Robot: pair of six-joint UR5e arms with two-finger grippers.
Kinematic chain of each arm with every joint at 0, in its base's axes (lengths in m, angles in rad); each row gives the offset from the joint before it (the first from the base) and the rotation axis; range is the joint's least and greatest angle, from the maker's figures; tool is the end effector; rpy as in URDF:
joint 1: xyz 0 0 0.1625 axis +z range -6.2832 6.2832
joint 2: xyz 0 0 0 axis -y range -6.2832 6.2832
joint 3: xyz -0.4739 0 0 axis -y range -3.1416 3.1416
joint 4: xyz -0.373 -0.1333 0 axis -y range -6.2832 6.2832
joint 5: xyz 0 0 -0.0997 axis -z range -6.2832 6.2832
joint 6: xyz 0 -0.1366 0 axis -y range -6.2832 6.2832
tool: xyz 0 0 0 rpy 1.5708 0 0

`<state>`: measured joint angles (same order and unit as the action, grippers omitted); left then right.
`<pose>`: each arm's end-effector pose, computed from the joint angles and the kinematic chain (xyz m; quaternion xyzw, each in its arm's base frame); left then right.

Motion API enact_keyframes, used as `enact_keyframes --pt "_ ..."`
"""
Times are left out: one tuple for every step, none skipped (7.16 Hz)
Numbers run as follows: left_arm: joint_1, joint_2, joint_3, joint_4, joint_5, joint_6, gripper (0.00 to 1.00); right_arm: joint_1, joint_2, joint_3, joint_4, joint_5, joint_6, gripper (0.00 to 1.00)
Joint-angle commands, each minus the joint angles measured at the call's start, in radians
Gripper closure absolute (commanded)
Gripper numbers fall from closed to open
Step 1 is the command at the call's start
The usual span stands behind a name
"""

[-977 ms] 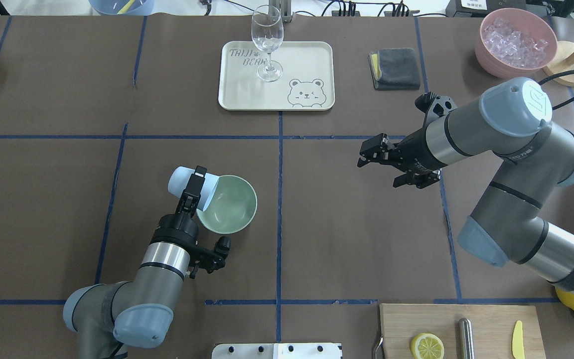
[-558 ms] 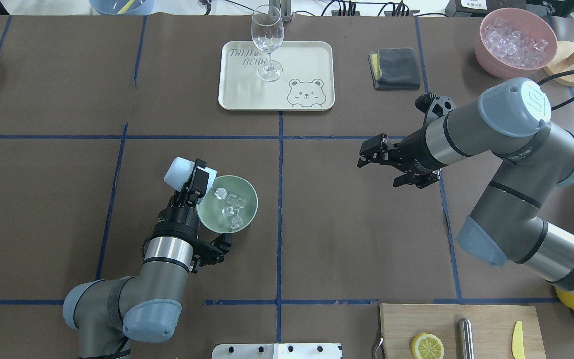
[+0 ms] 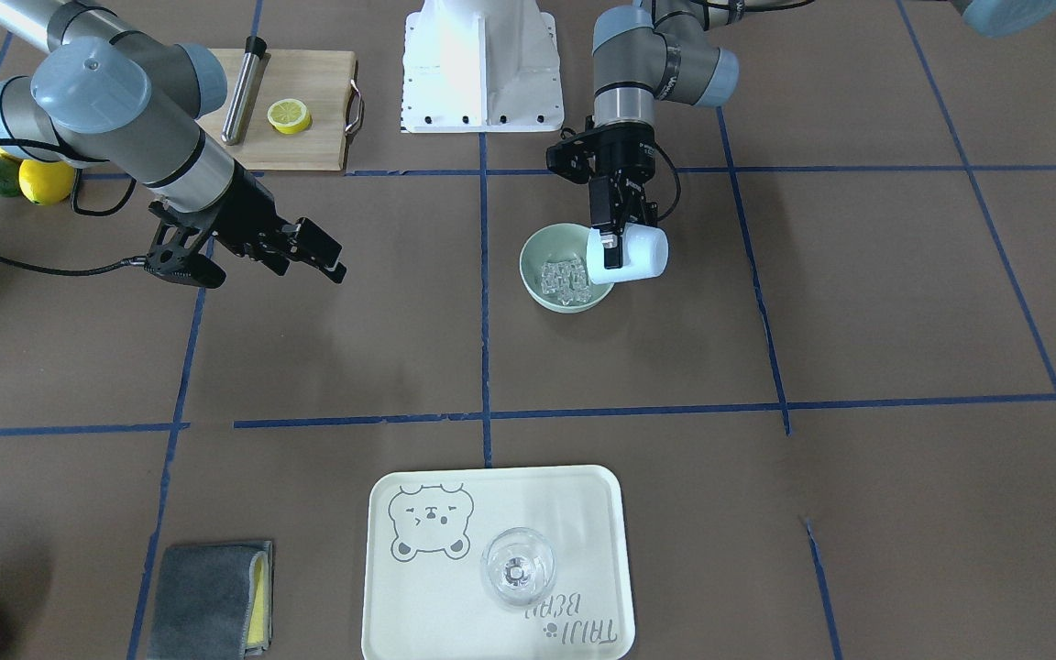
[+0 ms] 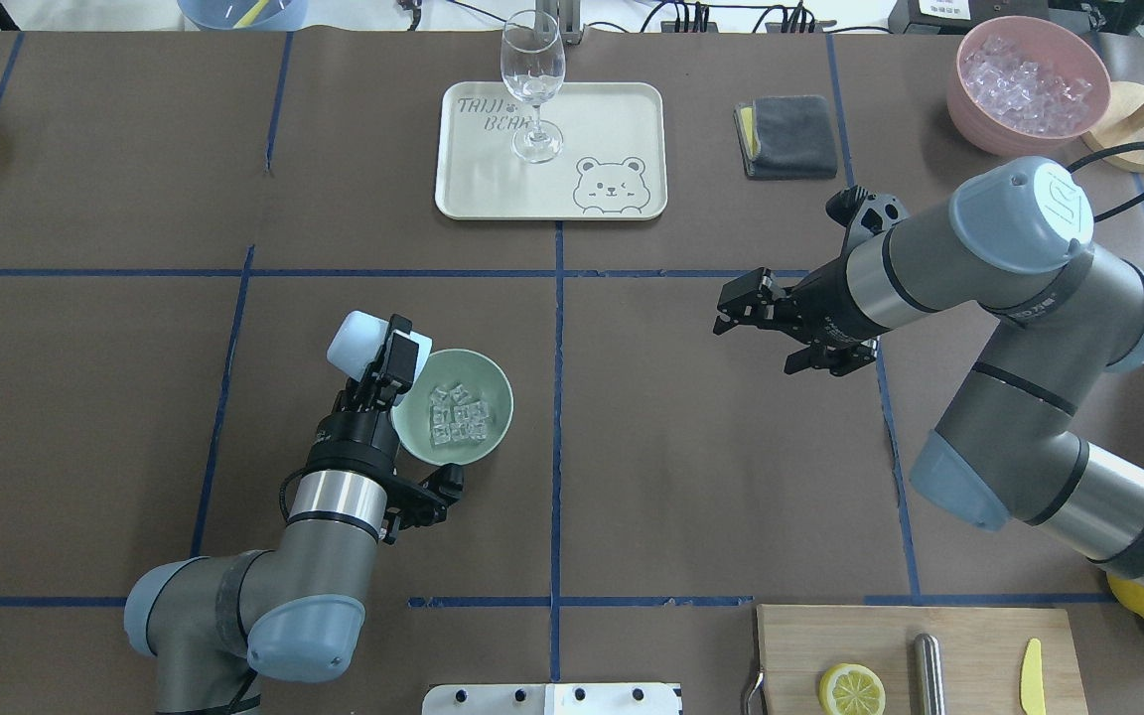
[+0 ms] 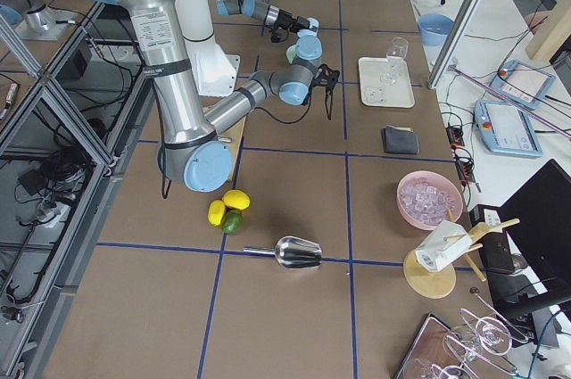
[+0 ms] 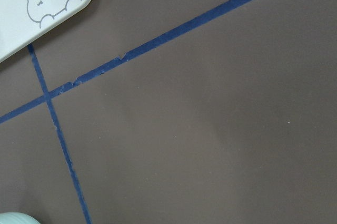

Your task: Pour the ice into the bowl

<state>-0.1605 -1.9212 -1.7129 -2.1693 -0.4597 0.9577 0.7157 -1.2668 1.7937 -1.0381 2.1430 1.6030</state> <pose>0.5427 -0.3469 0.3708 0.5307 -0.3405 0.5694 0.5274 -0.4238 -0.4471 0.3963 -0.0670 -0.5384 0.1696 0.8227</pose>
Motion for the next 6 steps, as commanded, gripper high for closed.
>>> enact_keyframes --pt "-0.011 0.023 -0.005 -0.006 -0.002 -0.176 1.0 0.001 0.001 0.001 0.001 -0.002 0.002 0.0" --pt "-0.014 0.037 -0.007 -0.006 -0.01 -0.327 1.0 0.001 0.001 0.001 0.003 -0.003 0.002 0.0" --pt "-0.016 0.062 -0.007 -0.006 -0.029 -0.543 1.0 0.002 0.0 0.003 0.003 -0.006 0.002 0.0" --pt "-0.017 0.1 -0.017 -0.006 -0.066 -0.717 1.0 0.002 0.0 0.003 0.003 -0.006 0.002 0.0" --pt "-0.016 0.149 -0.037 -0.006 -0.065 -0.957 1.0 0.002 0.001 0.004 0.003 -0.006 0.003 0.0" --pt "-0.014 0.198 -0.056 -0.007 -0.065 -1.217 1.0 0.002 0.001 0.01 0.004 -0.008 0.005 0.0"
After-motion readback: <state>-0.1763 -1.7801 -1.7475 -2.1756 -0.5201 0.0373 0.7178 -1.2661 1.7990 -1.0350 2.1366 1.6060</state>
